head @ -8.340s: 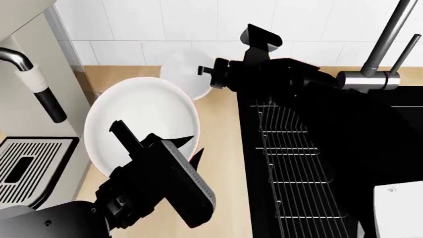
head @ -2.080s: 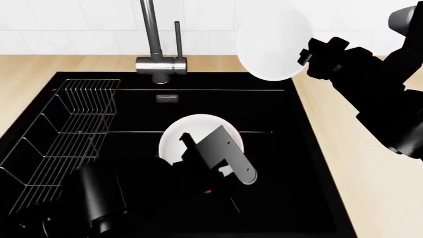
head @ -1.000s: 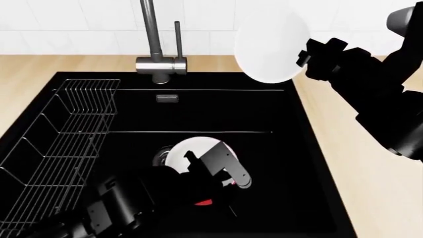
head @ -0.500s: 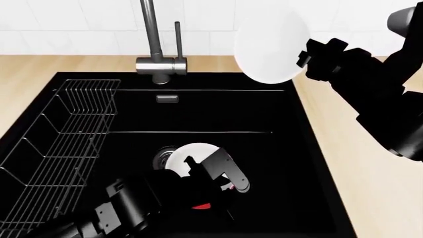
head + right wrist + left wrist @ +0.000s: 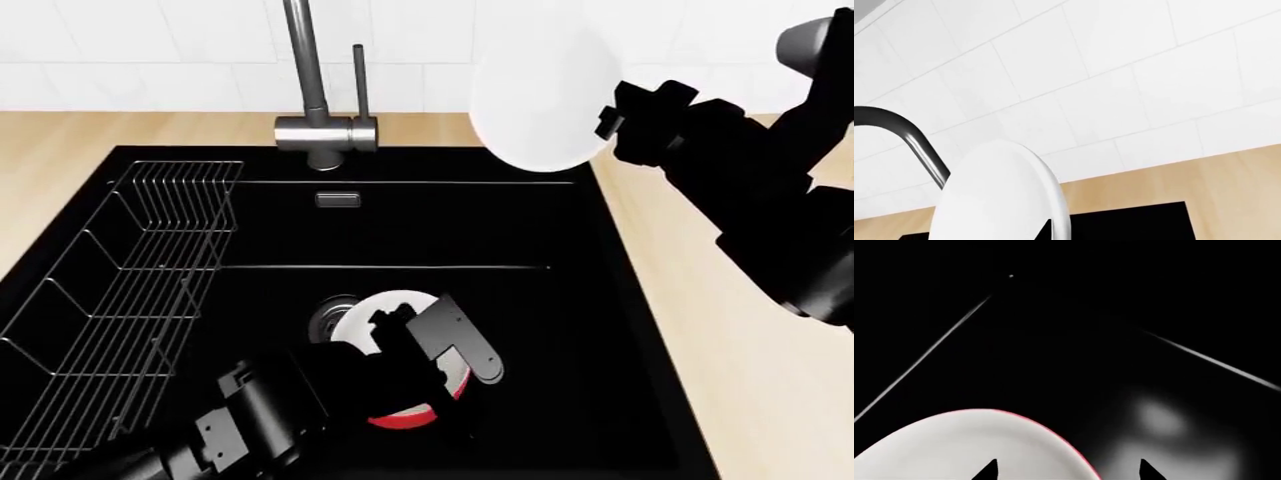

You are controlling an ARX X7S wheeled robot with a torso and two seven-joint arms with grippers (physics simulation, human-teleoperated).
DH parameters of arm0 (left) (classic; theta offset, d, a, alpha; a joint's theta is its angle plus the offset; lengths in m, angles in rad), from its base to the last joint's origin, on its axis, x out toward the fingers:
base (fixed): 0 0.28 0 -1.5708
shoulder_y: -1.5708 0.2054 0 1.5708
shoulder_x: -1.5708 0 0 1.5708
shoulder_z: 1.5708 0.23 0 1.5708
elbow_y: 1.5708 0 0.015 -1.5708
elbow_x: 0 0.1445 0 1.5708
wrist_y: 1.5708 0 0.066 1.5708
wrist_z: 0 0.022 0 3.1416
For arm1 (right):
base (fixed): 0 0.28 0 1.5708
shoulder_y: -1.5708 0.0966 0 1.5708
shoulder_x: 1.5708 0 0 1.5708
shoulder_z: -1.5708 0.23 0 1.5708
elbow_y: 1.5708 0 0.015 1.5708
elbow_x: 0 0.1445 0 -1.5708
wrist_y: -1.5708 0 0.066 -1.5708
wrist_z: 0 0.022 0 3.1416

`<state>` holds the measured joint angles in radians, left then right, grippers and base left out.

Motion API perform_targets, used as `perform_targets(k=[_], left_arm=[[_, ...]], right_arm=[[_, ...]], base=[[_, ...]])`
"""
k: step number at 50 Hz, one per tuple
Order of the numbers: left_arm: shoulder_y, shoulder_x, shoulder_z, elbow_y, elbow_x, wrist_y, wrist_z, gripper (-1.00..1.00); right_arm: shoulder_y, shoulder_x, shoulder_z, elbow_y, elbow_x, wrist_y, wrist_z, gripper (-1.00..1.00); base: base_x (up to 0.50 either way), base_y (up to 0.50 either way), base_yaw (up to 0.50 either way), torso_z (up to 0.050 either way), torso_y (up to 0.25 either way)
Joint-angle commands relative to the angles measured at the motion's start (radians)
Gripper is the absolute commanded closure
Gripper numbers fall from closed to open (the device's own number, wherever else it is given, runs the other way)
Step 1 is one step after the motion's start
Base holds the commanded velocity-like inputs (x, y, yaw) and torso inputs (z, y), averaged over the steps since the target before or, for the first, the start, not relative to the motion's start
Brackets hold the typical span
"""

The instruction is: Stack the bowls in the sink.

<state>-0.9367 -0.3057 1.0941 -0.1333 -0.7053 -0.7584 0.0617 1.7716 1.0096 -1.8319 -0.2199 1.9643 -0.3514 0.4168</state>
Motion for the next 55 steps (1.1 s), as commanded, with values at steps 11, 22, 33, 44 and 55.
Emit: perform_targets(k=[11,22,33,44,55], left_arm=[[0.037,-0.039,-0.014,0.147,-0.029,-0.043,-0.053,-1.0],[0.012,-0.084,-0.065,0.256,-0.076,-0.082,-0.097,-1.0],[-0.019,-0.145,-0.175,0.341,-0.153,-0.095,-0.143,-1.0],[-0.044,-0.206,-0.248,0.411,-0.182,-0.111,-0.21,-1.0],[-0.054,-0.26,-0.292,0.461,-0.192,-0.132,-0.276,-1.0]], right_arm=[[0.009,-0.001,0.021,-0.001,-0.019,0.01,0.003,1.0],[0.016,0.0,0.028,-0.003,-0.019,0.022,0.01,1.0],[0.022,0.009,0.035,-0.006,-0.022,0.027,0.027,1.0],[0.041,0.01,0.034,0.001,-0.011,0.055,0.097,1.0],[0.056,0.031,0.043,-0.008,0.053,0.1,0.122,1.0]], base=[[0.0,0.0,0.0,0.0,-0.002],[0.0,0.0,0.0,0.0,0.0],[0.0,0.0,0.0,0.0,0.0],[0.0,0.0,0.0,0.0,0.0],[0.0,0.0,0.0,0.0,0.0]])
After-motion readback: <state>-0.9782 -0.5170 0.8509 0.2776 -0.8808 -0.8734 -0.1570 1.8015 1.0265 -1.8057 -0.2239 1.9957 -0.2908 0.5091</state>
